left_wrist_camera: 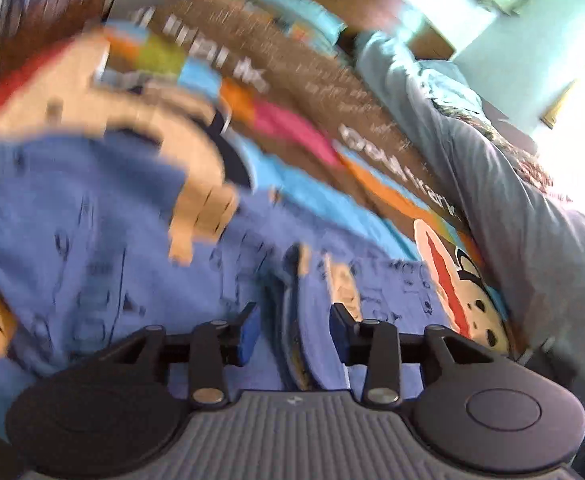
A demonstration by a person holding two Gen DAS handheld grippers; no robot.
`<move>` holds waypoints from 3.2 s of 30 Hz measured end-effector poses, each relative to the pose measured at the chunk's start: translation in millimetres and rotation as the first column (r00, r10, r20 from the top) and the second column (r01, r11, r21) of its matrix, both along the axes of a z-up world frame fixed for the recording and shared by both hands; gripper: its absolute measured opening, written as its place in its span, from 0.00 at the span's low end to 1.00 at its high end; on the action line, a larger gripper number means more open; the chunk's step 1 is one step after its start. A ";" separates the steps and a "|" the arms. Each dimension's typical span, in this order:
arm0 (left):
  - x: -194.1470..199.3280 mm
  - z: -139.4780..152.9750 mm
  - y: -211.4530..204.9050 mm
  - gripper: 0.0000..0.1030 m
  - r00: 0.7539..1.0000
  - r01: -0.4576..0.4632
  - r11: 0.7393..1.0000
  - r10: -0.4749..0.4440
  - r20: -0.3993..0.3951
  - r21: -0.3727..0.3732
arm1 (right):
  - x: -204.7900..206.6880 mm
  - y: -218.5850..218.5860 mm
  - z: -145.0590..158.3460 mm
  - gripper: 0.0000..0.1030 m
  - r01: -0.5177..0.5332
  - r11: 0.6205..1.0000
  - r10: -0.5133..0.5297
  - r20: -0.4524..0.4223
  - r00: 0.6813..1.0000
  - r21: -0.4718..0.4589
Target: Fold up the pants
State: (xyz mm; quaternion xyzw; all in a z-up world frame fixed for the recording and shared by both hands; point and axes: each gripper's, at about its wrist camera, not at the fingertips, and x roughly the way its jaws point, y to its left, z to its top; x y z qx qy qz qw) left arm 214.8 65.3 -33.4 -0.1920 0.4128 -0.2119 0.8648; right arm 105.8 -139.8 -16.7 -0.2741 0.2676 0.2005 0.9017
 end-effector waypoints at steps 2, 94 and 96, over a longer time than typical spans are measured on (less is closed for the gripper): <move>-9.6 15.2 -10.6 0.42 0.995 -0.023 0.999 0.019 0.100 0.038 | 12.8 -27.0 0.4 0.77 0.103 0.993 -0.100 0.060 0.993 -0.051; -71.6 7.6 118.5 0.16 0.809 -0.584 0.811 0.578 0.107 0.031 | 94.7 30.3 2.8 0.97 0.248 0.962 -0.224 -0.185 0.957 0.115; -72.4 16.3 110.0 0.16 0.825 -0.557 0.828 0.543 0.154 0.065 | 88.7 26.9 2.3 0.96 0.229 0.967 -0.206 -0.186 0.961 0.110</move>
